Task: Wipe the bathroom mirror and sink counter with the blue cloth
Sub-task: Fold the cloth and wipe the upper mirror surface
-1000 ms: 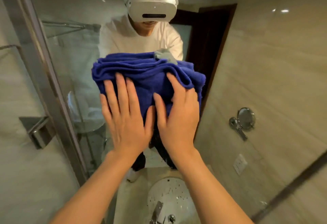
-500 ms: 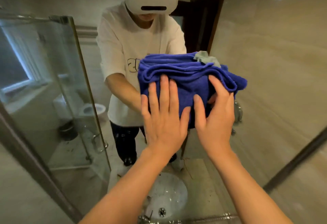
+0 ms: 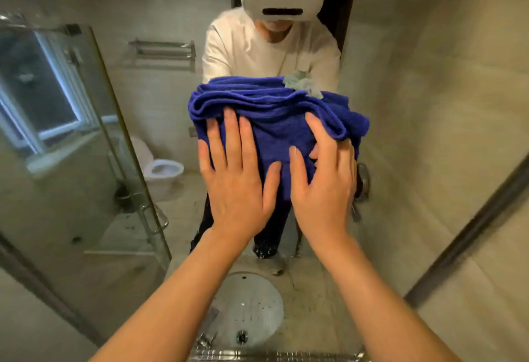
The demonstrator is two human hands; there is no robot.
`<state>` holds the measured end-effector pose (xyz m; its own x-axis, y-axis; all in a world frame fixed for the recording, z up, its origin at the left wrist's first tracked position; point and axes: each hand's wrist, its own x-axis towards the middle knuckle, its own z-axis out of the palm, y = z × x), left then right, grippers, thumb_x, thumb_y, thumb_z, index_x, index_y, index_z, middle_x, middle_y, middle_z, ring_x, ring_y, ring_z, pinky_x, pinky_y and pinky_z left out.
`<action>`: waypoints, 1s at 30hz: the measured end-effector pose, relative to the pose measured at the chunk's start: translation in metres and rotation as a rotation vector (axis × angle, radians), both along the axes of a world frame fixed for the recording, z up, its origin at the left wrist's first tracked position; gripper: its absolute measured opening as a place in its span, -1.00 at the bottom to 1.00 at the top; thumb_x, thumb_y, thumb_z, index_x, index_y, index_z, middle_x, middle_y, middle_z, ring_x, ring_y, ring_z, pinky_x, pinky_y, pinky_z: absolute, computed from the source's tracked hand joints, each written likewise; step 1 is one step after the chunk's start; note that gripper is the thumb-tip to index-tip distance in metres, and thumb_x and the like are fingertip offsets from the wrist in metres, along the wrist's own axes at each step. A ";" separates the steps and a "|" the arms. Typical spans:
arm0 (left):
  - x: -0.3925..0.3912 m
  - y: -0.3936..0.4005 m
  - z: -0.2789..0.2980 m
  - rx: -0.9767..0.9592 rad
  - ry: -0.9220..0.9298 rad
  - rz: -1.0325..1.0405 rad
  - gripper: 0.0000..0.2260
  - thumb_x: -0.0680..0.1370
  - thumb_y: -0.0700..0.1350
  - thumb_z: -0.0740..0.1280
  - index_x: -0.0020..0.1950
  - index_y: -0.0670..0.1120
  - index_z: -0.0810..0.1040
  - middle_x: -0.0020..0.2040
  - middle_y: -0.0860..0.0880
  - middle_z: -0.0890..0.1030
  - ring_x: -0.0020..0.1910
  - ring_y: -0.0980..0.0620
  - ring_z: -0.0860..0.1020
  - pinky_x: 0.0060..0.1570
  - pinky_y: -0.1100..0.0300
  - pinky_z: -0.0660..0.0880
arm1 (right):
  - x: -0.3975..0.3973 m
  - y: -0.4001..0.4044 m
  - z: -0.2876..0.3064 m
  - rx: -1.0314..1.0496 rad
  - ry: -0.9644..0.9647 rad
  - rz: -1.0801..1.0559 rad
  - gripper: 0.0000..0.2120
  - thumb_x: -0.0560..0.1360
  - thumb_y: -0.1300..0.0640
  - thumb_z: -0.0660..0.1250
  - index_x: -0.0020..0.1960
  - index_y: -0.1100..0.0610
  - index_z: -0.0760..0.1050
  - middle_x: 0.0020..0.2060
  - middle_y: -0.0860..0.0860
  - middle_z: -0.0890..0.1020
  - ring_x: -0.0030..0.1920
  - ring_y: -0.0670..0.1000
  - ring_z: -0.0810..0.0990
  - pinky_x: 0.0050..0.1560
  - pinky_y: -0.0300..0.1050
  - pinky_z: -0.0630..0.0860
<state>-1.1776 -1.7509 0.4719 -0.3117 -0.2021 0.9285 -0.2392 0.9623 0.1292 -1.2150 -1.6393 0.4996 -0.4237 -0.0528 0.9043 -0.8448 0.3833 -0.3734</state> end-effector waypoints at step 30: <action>-0.114 0.222 0.003 -0.076 -0.130 -0.175 -0.31 0.62 0.02 0.28 0.60 -0.14 -0.04 0.58 -0.08 0.00 0.58 -0.08 -0.06 0.55 -0.02 -0.12 | -0.102 0.213 -0.005 -0.125 -0.208 -0.297 -0.54 0.53 0.23 0.27 0.41 0.13 0.33 -0.07 0.08 0.51 -0.12 -0.01 0.48 -0.07 -0.15 0.47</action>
